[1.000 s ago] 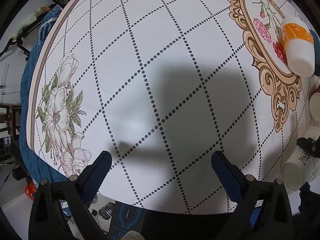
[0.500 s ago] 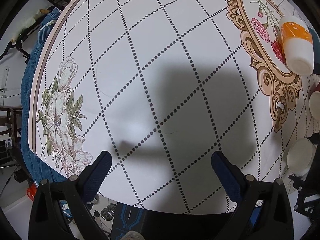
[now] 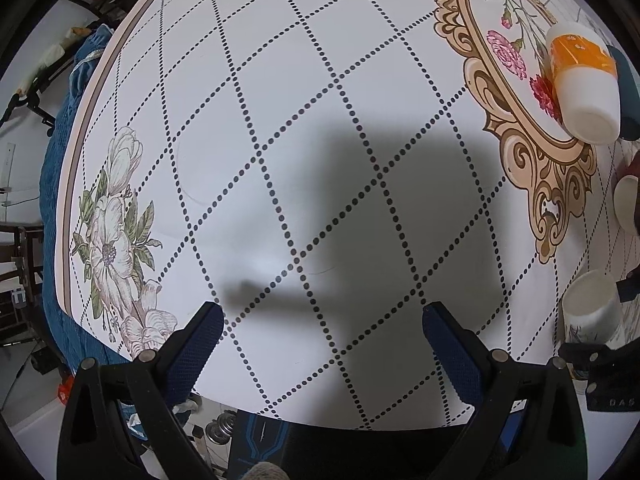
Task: Flip cup upside down
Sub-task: 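Lower the inverted paper cup onto the tablecloth with the right gripper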
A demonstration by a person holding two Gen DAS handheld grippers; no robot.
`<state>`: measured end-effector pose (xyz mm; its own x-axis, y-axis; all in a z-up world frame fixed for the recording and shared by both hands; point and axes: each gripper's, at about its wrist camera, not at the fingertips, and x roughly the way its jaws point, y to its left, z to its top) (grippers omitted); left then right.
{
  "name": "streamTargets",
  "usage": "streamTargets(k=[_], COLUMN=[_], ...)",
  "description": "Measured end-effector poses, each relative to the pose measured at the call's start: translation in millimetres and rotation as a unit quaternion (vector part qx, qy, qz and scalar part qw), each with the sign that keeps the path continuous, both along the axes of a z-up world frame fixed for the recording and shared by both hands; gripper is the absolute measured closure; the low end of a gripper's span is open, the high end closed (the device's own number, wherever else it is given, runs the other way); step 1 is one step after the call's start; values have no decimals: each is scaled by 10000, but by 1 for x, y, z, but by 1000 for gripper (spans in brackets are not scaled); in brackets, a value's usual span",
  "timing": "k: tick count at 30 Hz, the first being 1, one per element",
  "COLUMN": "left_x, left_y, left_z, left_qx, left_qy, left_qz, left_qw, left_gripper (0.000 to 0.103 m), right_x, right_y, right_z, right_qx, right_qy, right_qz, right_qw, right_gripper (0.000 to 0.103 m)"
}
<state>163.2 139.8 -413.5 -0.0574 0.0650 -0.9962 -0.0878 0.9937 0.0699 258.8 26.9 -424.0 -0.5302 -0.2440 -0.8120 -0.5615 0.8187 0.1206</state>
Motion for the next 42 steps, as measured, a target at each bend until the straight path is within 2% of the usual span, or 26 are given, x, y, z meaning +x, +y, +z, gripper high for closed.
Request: streamTargets(k=[4,5,8,16,19,21,26,31,34,37,42], left_x=[4,4,4,13,14,16,18,16,16,20,25], left_y=[-5,-7,-9,-26,-36,-40,-50,-49,-53,-49,-55], left_z=[-3,-3,-4,-4,1,3,9,12,17,18,23], left_qx=[-8,-13,-22,-14,-6,-10,-8,-10,-22,-64,-122], left_qy=[8,8,4,5,-18,-28,-50,-61,-75,-85,-90], left_qz=[-40,-50,-83,-199,-256,-277,-310,-306,-270,-208,-139], left_qw=[10000,10000,10000,9998,9997,9996,9995,9995,9996,9997,9998], left_gripper=[1,1,1,1,1,1,1,1,1,1,1], right_x=[20,31,46,60,66,63,60,65,77,85,86], right_y=[-3,-21,-28,-36,-35,-29,-28,-37,-41,-42,-55], right_z=[4,9,15,44,49,46,46,66,88,115,142], right_qx=[56,79,140,243,235,247,339,613,854,1093,1390], right_qy=[13,36,-38,-391,-465,-455,-602,-924,-1341,-2071,-3217], right_qz=[-284,-356,-482,-553,-496,-510,-566,-903,-1160,-1270,-1679], right_qw=[9996,9993,9987,9974,9974,9974,9960,9897,9804,9639,9214], right_gripper=[38,37,19,19,23,41,42,42,42,42,42])
